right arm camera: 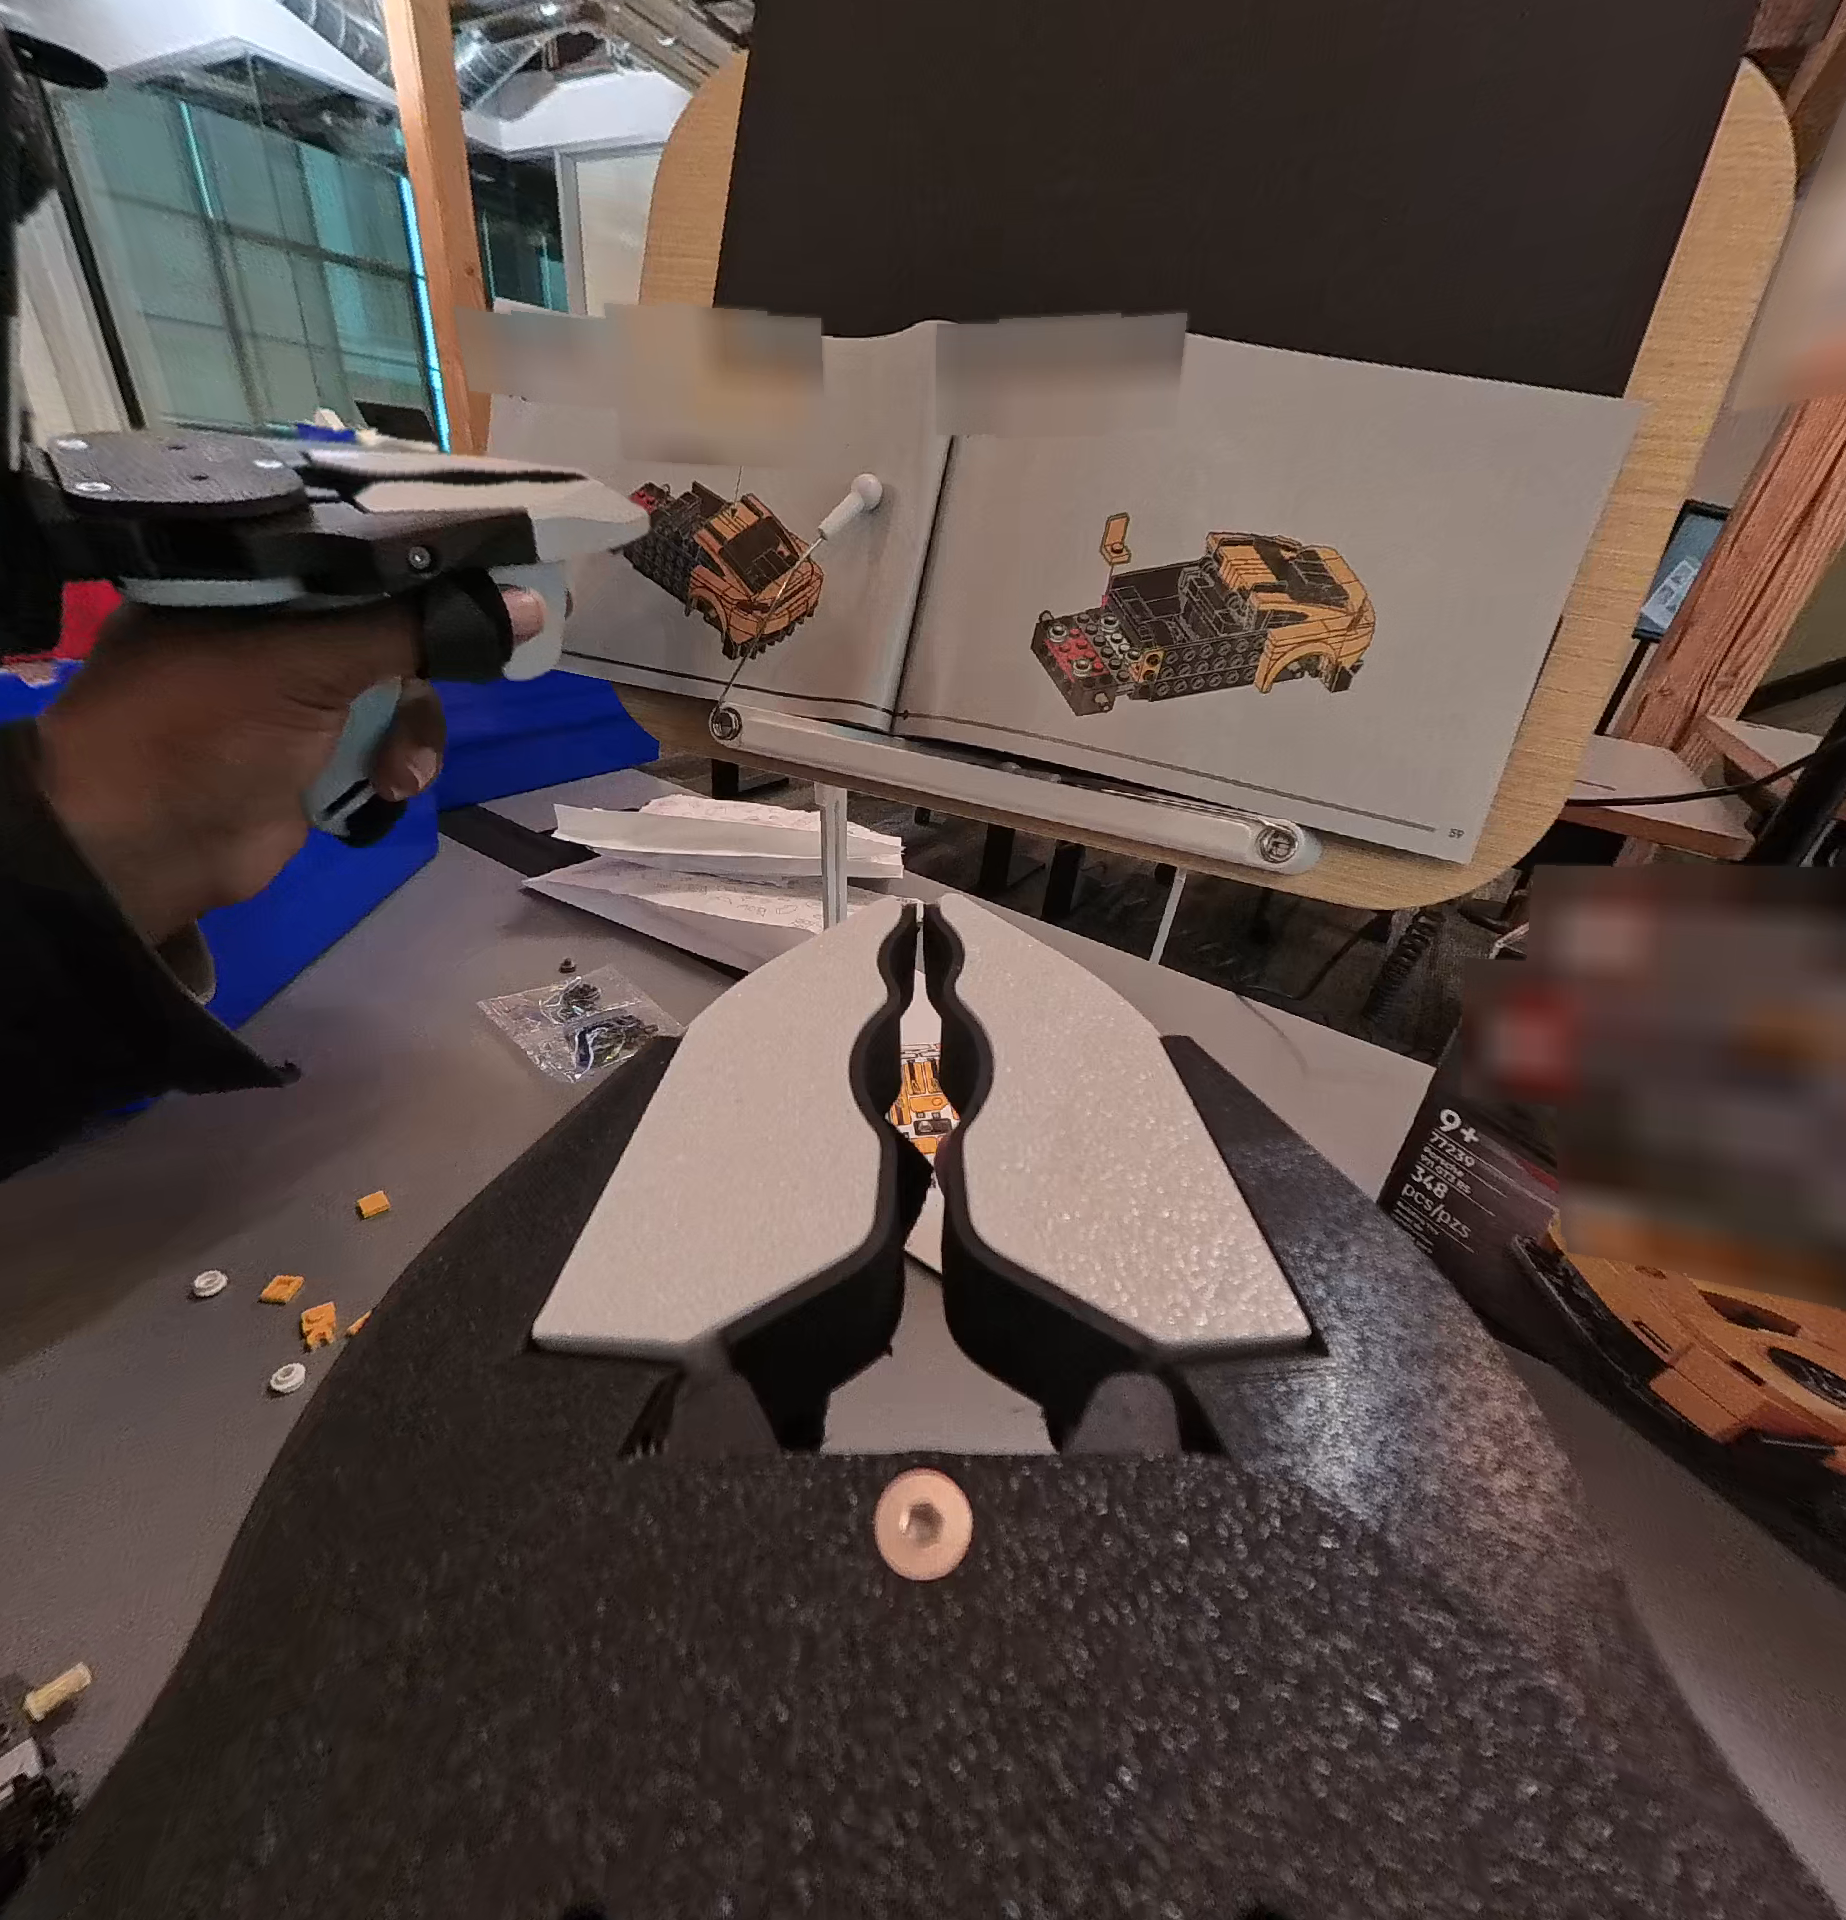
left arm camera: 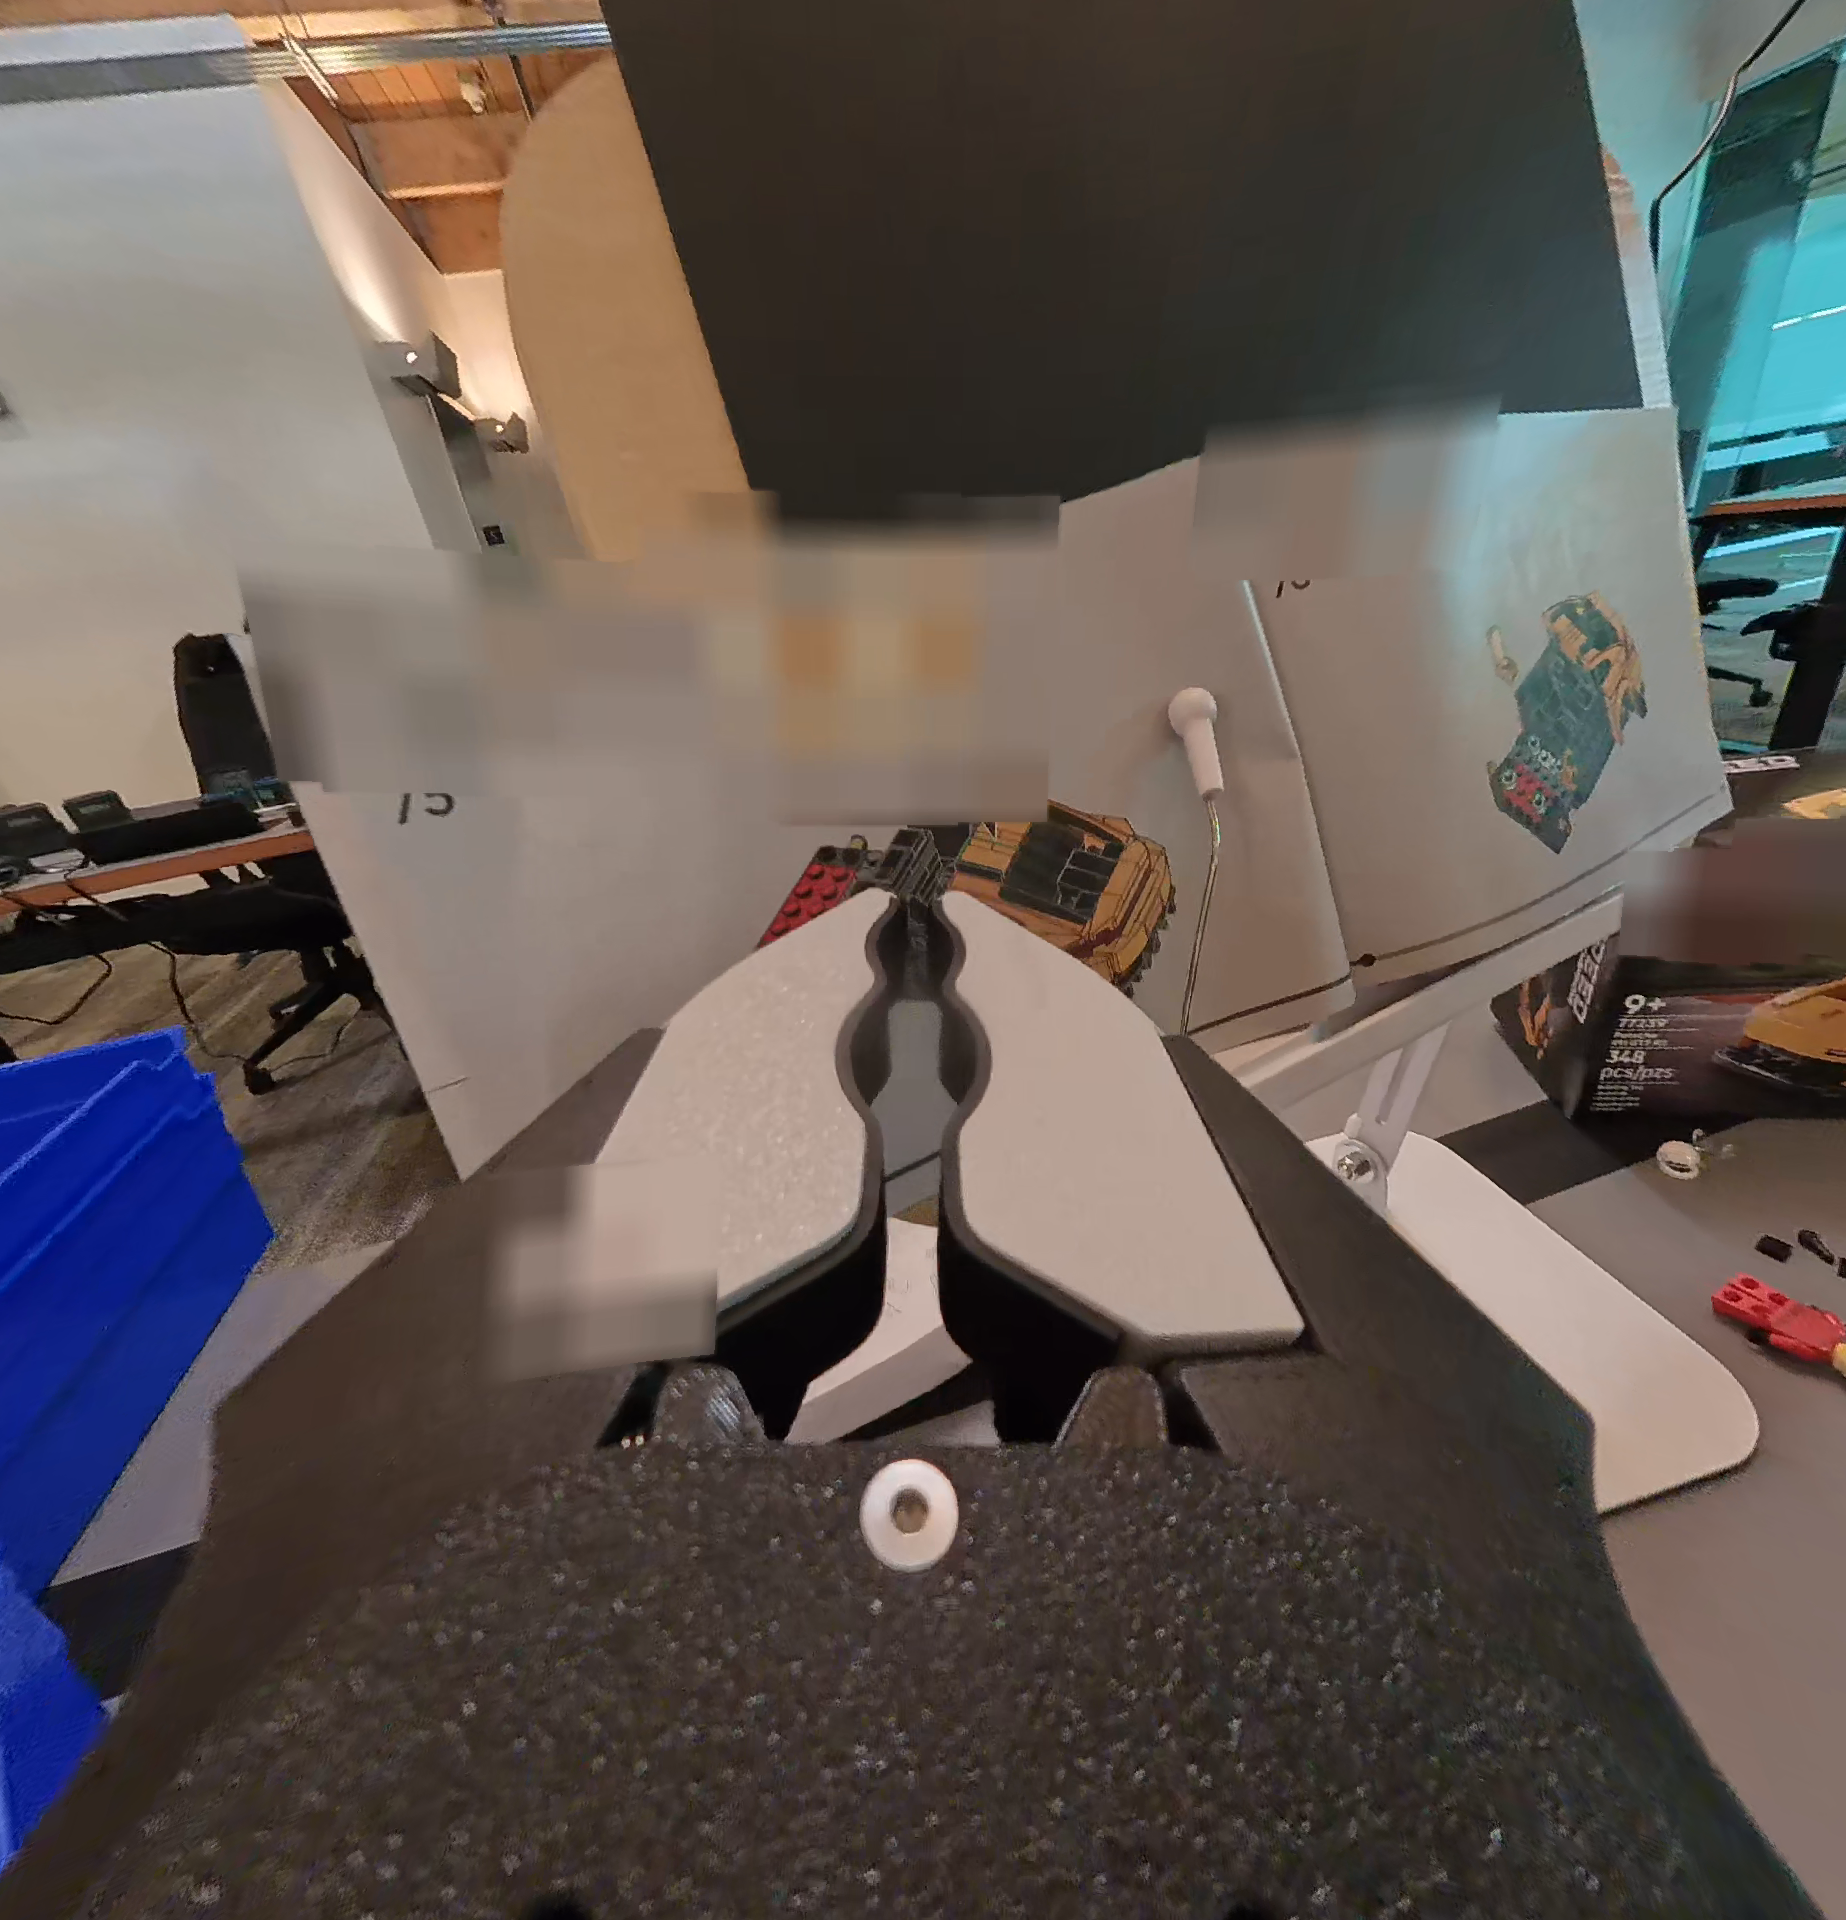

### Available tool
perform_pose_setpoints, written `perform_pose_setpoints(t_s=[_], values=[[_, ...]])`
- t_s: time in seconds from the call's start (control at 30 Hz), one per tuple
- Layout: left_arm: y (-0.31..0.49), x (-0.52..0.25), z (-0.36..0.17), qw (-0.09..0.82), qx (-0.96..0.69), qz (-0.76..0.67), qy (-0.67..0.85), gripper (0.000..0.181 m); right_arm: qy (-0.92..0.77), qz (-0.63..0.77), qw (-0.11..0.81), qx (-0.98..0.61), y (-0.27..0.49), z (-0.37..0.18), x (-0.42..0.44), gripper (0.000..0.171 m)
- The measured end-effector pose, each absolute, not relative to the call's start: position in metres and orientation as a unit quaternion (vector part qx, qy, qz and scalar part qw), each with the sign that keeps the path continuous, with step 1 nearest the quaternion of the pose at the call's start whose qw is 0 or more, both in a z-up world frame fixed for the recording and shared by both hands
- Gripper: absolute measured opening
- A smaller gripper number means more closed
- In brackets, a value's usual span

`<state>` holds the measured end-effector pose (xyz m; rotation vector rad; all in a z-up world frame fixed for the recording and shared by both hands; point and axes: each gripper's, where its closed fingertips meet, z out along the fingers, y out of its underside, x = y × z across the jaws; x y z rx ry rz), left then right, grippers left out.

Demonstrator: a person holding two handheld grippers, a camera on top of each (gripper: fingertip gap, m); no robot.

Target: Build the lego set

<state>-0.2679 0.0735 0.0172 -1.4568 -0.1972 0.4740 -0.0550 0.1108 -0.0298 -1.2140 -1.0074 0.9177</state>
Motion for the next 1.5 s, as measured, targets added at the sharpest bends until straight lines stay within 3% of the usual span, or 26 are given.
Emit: perform_pose_setpoints(t_s=[0.2, 0.43, 0.6, 0.83, 1.0, 1.07, 1.2, 1.27, 1.5], values=[[0.078, -0.254, 0.011, 0.704, -0.683, 0.183, -0.065, 0.0, -0.434, 0.402, 0.61, -0.527, 0.111, -0.028, -0.054, 0.001], [0.06, -0.199, 0.045, 0.69, -0.716, 0.104, 0.016, 0.0, -0.429, 0.412, 0.61, -0.523, 0.112, -0.017, -0.048, 0.001], [0.03, -0.16, 0.043, 0.645, -0.754, 0.094, 0.08, 0.0, -0.519, 0.433, 0.531, -0.511, 0.089, -0.036, -0.058, 0.002], [-0.02, -0.147, 0.001, 0.585, -0.797, 0.111, 0.105, 0.0, -0.734, 0.424, 0.307, -0.432, 0.011, -0.072, -0.024, 0.064], [-0.074, -0.145, -0.066, 0.564, -0.821, 0.061, 0.065, 0.0, -0.839, 0.299, 0.194, -0.411, -0.035, -0.156, 0.033, 0.093], [-0.082, -0.142, -0.095, 0.561, -0.826, 0.037, 0.032, 0.0, -0.843, 0.289, 0.182, -0.416, -0.047, -0.174, 0.035, 0.093], [-0.077, -0.138, -0.149, 0.499, -0.866, 0.027, 0.015, 0.0, -0.87, 0.237, 0.168, -0.398, -0.047, -0.198, 0.032, 0.074], [-0.079, -0.138, -0.17, 0.446, -0.894, 0.029, 0.021, 0.019, -0.89, 0.209, 0.155, -0.376, -0.034, -0.199, 0.032, 0.074], [-0.073, -0.134, -0.182, 0.422, -0.904, 0.008, 0.069, 0.019, -0.917, 0.219, 0.098, -0.319, 0.036, -0.2, 0.021, 0.075]])
